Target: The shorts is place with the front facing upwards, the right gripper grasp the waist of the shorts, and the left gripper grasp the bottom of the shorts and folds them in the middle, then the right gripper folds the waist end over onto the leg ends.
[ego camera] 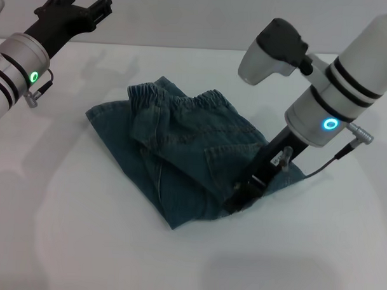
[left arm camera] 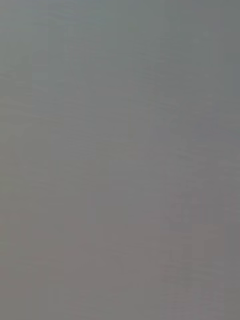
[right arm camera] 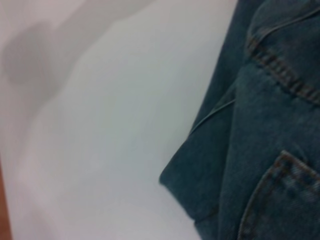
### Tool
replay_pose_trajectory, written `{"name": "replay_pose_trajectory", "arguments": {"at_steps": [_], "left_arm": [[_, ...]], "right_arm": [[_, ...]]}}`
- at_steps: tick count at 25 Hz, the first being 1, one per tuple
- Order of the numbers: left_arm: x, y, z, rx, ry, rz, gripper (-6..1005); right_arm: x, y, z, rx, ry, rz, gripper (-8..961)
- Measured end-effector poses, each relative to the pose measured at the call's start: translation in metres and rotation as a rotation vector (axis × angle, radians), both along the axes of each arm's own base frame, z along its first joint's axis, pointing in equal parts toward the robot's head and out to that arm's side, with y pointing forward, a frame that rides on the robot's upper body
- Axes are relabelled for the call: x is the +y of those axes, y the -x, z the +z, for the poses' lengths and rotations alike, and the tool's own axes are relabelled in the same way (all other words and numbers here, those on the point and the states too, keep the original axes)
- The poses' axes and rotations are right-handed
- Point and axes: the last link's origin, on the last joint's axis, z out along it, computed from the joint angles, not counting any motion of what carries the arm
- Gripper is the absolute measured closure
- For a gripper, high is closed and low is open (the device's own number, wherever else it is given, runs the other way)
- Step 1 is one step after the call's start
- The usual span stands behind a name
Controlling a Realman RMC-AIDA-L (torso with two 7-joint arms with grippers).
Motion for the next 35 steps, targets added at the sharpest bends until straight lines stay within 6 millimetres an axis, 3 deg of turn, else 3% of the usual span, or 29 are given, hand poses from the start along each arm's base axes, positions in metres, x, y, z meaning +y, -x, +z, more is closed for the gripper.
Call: {"name": "replay_pose_trajectory", "arguments": {"at_steps": [22,35], "left_arm": [[-0.002,0.002,-0.002,-0.009,0.006,0.006,172],[-0.002,0.003,0.000,-0.009,0.002,0.008,172]], "right_arm": [[0.036,-0.015,0.013,-0.046,-0.253,0.012,387],[0.064,-0.025,0.039,-0.052,-0.434,-0.004,387]]}}
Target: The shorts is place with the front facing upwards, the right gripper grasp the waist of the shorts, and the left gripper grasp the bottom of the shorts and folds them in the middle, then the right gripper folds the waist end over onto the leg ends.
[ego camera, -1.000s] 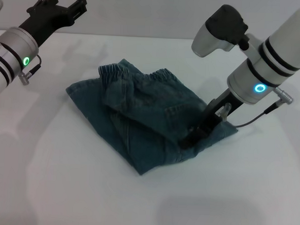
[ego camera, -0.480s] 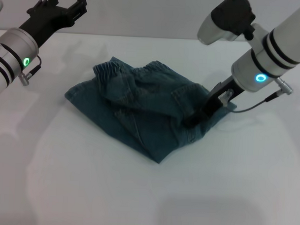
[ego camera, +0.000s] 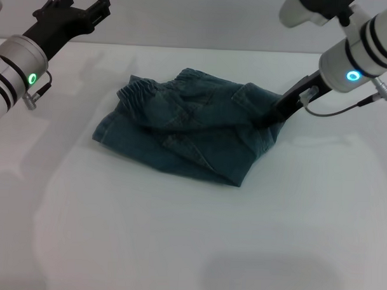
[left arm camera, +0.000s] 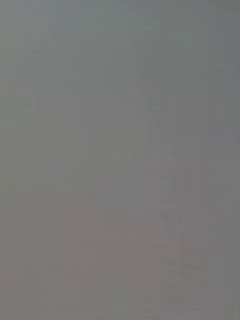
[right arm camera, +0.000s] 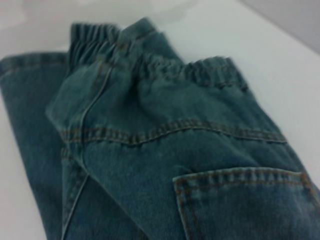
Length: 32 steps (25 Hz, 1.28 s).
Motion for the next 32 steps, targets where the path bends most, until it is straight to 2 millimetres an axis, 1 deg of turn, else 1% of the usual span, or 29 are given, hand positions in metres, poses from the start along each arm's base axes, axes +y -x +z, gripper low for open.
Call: {"name": "replay_pose_trajectory", "arguments": {"at_steps": [5,8,9,10,12,13,14,16,19,21,23,24,25,28,29,30,32], "left_arm": [[0.001,0.000,0.001,0.001,-0.001,-0.001,172],[0.001,-0.001,0.001,0.002,-0.002,-0.004,172],[0.002,-0.002,0.001,0.006,0.000,-0.008,172],[0.002,-0.004,0.001,0.015,0.005,-0.017,172],[0.002,-0.004,0.001,0.015,0.005,-0.017,172],[0.002,-0.010,-0.003,0.042,0.022,-0.047,172],[0.003,-0.011,-0.003,0.044,0.021,-0.051,172],[0.003,-0.011,-0.003,0.044,0.021,-0.051,172],[0.003,-0.011,-0.003,0.038,0.018,-0.050,172],[0.003,-0.011,-0.003,0.038,0.018,-0.050,172],[0.002,-0.015,-0.001,0.018,0.013,-0.071,172],[0.002,-0.017,-0.002,0.015,0.021,-0.081,172],[0.002,-0.017,-0.002,0.015,0.021,-0.081,172],[0.001,-0.020,-0.005,0.022,0.044,-0.097,172],[0.001,-0.019,-0.005,0.023,0.046,-0.097,172],[0.001,-0.019,-0.005,0.023,0.046,-0.097,172],[-0.001,-0.016,-0.007,0.014,0.047,-0.086,172]], "right_arm": [[0.002,0.003,0.011,0.025,-0.017,0.002,387],[-0.001,0.007,0.022,0.064,-0.023,0.009,387],[-0.004,0.010,0.033,0.115,-0.048,0.014,387],[-0.004,0.010,0.033,0.115,-0.048,0.014,387],[-0.006,0.009,0.045,0.174,-0.097,0.024,386],[-0.006,0.008,0.051,0.209,-0.130,0.038,386],[-0.007,0.007,0.058,0.248,-0.169,0.054,386],[-0.008,0.001,0.070,0.330,-0.256,0.091,386],[-0.012,-0.015,0.088,0.459,-0.395,0.143,386],[-0.015,-0.030,0.099,0.520,-0.490,0.182,386],[-0.020,-0.049,0.108,0.575,-0.596,0.205,386],[-0.024,-0.066,0.117,0.628,-0.709,0.225,386],[-0.024,-0.066,0.117,0.628,-0.709,0.225,386],[-0.033,-0.095,0.128,0.676,-0.901,0.281,387],[-0.040,-0.113,0.133,0.689,-1.048,0.315,387],[-0.040,-0.113,0.133,0.689,-1.048,0.315,387],[-0.046,-0.127,0.136,0.670,-1.174,0.335,387]]}}
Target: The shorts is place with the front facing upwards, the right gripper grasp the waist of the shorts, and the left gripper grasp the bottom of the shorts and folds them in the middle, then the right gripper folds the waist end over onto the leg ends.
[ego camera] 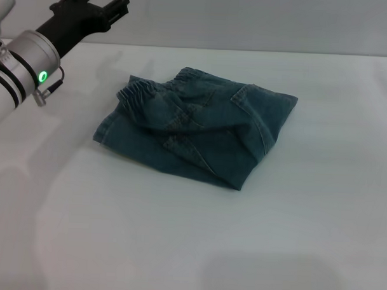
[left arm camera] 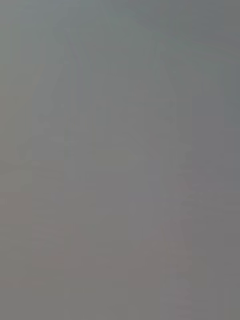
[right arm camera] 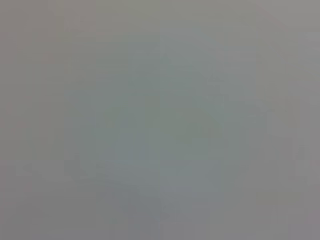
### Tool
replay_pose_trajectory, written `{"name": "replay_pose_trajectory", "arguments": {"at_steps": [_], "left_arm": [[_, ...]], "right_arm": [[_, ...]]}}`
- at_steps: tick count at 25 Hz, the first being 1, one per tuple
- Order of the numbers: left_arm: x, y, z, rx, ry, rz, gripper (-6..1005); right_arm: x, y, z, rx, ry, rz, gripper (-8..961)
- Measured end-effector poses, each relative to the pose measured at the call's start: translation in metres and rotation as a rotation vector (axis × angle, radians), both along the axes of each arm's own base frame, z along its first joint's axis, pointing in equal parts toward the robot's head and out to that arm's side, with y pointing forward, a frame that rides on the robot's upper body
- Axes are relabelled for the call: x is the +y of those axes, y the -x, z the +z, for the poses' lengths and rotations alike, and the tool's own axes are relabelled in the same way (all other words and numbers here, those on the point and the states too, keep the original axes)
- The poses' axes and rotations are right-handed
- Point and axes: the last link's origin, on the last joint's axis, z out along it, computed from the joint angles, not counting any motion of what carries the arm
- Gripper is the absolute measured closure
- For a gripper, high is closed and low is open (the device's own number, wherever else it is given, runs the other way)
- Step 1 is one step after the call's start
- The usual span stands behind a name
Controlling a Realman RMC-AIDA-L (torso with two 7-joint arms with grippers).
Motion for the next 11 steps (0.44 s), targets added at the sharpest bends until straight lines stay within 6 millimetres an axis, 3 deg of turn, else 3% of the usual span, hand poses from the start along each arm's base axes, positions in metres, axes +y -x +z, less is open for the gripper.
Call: {"name": "replay_pose_trajectory", "arguments": {"at_steps": [4,11], "left_arm": [[-0.006,-0.003,-0.014,0.005,0.058,-0.014,172],[-0.023,-0.008,-0.045,0.032,0.192,-0.053,172]], "right_arm": [[-0.005,-0.015,0.000,-0.006,-0.133,-0.057,387],[-0.005,-0.018,-0.005,-0.036,-0.207,-0.087,387]]}}
